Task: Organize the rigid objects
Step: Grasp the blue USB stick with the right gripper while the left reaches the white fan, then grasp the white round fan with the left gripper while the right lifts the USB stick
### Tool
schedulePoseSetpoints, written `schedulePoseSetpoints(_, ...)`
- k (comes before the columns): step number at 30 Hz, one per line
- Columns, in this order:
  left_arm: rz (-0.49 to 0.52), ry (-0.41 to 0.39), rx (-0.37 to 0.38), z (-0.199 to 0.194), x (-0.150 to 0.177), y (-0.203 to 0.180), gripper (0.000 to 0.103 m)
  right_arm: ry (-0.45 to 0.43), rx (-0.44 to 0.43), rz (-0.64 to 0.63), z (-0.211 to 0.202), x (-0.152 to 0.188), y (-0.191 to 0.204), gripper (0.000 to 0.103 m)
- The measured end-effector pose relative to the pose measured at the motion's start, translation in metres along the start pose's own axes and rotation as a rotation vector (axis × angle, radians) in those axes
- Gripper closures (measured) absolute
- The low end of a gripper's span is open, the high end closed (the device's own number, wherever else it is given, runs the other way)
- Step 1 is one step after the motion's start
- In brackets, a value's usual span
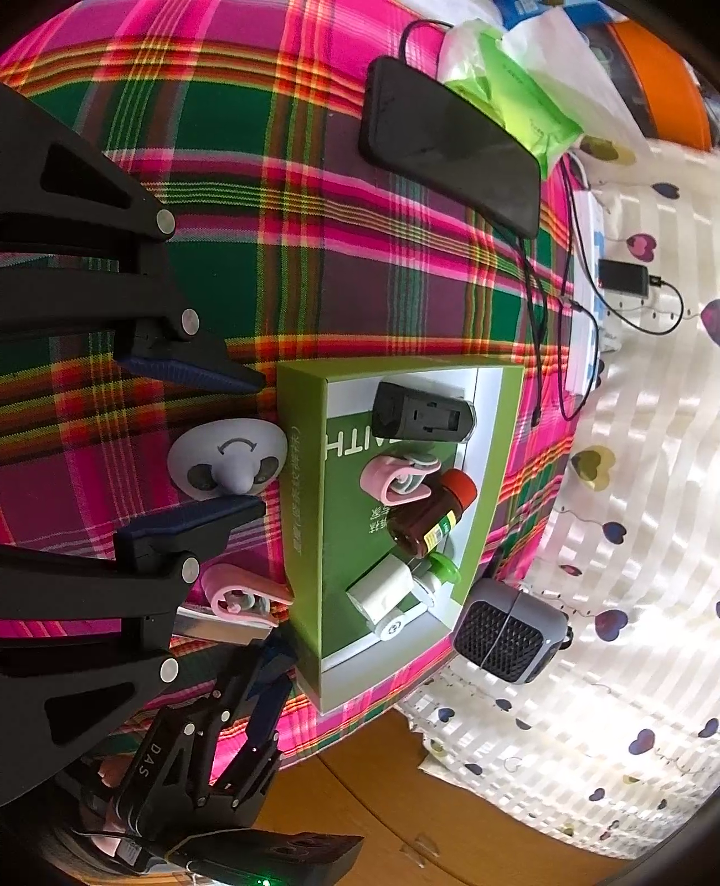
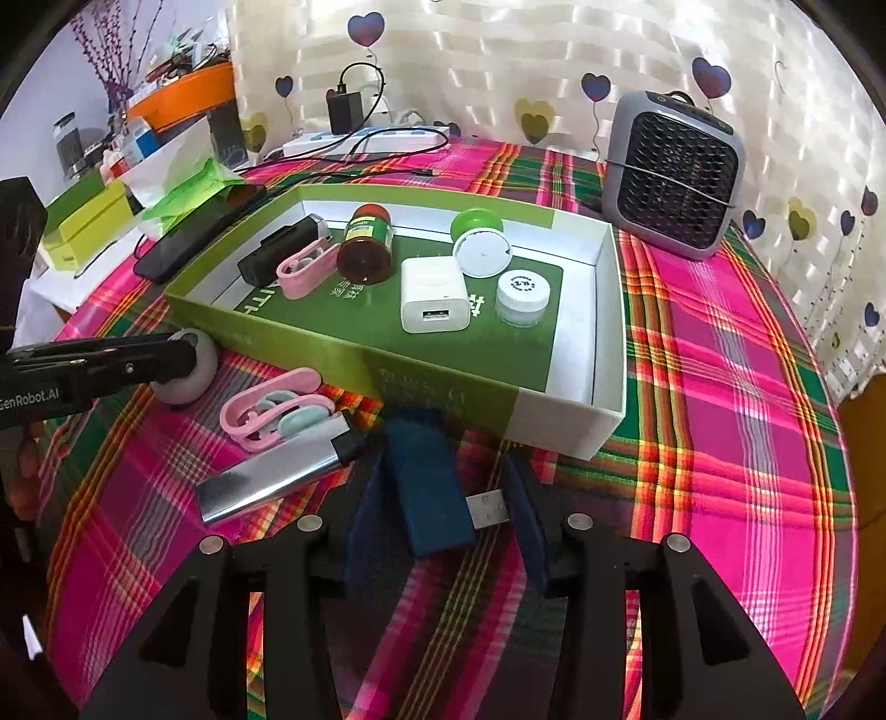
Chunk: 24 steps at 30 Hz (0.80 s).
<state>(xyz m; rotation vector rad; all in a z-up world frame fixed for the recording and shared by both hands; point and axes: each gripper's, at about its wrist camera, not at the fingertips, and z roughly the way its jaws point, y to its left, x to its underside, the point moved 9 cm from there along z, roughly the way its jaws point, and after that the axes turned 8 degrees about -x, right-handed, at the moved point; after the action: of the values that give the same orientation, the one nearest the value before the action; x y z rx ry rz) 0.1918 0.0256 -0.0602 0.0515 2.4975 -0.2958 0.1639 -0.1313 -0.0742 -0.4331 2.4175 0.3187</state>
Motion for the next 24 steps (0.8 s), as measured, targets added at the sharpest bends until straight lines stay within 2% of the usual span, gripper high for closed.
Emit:
schedulePoseSetpoints(6, -0.014, 0.007, 0.032, -0.0002, 0.0002, -0.0023, 0.075, -0.006, -0.004, 0.015, -0.0017, 0.0003, -0.0026, 0.061)
schedulePoseSetpoints(10, -0.012, 0.003, 0.029, -0.0008, 0.0004, -0.0032, 0.076, -0.010, 0.002, 0.023, -0.0029, 0.0011, -0.0043, 0.067)
schedulePoseSetpoints(24, -0.007, 0.000, 0.026, -0.0016, 0.0008, -0.0040, 0.077, -0.012, -0.003, 0.030, -0.0041, 0.0026, -0.0039, 0.068)
